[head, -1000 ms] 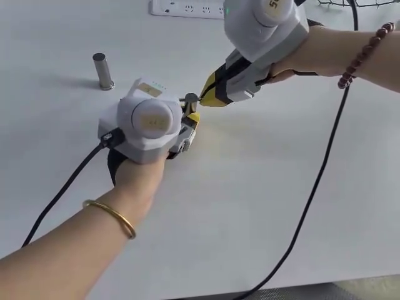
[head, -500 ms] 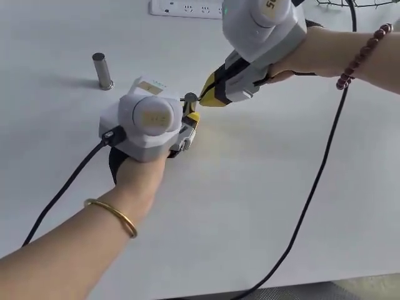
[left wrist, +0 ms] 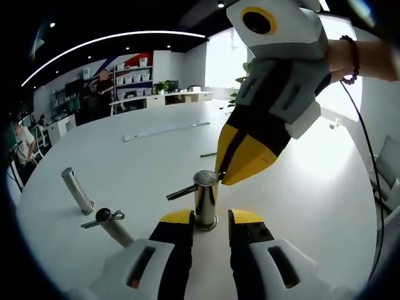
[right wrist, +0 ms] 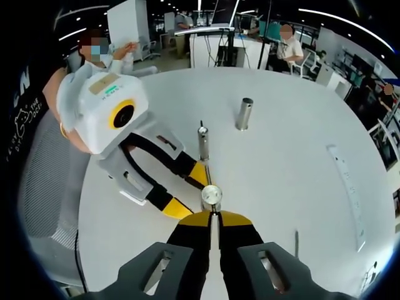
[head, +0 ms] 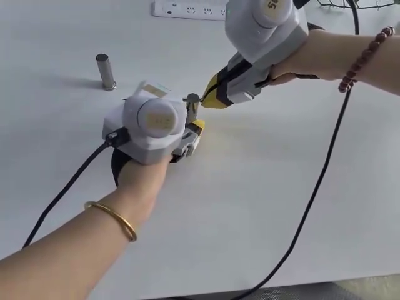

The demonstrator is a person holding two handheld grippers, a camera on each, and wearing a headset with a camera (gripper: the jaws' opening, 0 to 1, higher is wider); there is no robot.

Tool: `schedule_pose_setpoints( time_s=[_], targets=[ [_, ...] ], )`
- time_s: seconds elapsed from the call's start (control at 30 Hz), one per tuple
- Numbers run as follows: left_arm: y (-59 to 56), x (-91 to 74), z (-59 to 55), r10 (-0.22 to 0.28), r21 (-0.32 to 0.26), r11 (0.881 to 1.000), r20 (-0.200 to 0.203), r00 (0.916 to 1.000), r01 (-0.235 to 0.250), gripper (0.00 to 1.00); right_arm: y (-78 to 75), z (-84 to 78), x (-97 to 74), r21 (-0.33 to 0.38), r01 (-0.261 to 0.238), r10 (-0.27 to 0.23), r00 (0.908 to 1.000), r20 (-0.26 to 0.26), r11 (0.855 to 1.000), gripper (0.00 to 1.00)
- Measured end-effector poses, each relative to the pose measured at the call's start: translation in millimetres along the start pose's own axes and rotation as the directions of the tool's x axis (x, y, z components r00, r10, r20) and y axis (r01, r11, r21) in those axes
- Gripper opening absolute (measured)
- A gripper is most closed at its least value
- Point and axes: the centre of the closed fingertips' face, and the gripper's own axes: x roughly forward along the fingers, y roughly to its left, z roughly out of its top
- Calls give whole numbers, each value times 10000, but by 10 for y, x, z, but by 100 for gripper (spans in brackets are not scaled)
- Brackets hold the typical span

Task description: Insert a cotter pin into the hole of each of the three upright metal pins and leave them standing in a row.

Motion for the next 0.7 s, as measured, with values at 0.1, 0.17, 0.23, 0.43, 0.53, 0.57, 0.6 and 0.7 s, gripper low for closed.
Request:
schedule_pose_setpoints(
  time_s=[0.1, 0.17, 0.23, 0.43, 0.53, 0.57, 0.6, 0.7],
  targets=[
    [-9, -49, -2, -44, -62, 10000, -58, 10000, 43, 21, 2, -1, -6, 23, 37, -37, 10000, 24, 10000, 5],
    [-5, -77, -5, -57, -74, 10000, -93, 9999, 56, 22, 5, 17, -30, 73, 51, -52, 9999, 130, 10000, 5],
    [-1, -104, -4, -73, -72, 9999, -88, 9999, 72, 23, 11, 46, -49, 261, 3, -11, 9996, 280, 9997, 7],
    [-8, -220, 29, -242, -118, 9996, -48, 9997, 241, 28, -6, 191, -156, 1043, 9, -109, 9954, 950, 9945, 12],
    [-13, -315, 68, -335, -216, 9992, 112, 9994, 338, 31, -38, 305, -194, 1489, 21, -231, 9899, 1395, 9888, 15],
    [-17, -325, 74, -368, -222, 9991, 138, 9992, 371, 33, -57, 357, -213, 1627, 69, -331, 9867, 1591, 9866, 16],
    [-25, -375, 94, -453, -165, 9988, 226, 9987, 456, 33, -73, 389, -225, 1726, 121, -420, 9844, 1708, 9849, 17],
    [-29, -465, 131, -575, -83, 9983, 379, 9976, 579, 36, -109, 474, -243, 1806, 253, -599, 9803, 1885, 9832, 20]
  ],
)
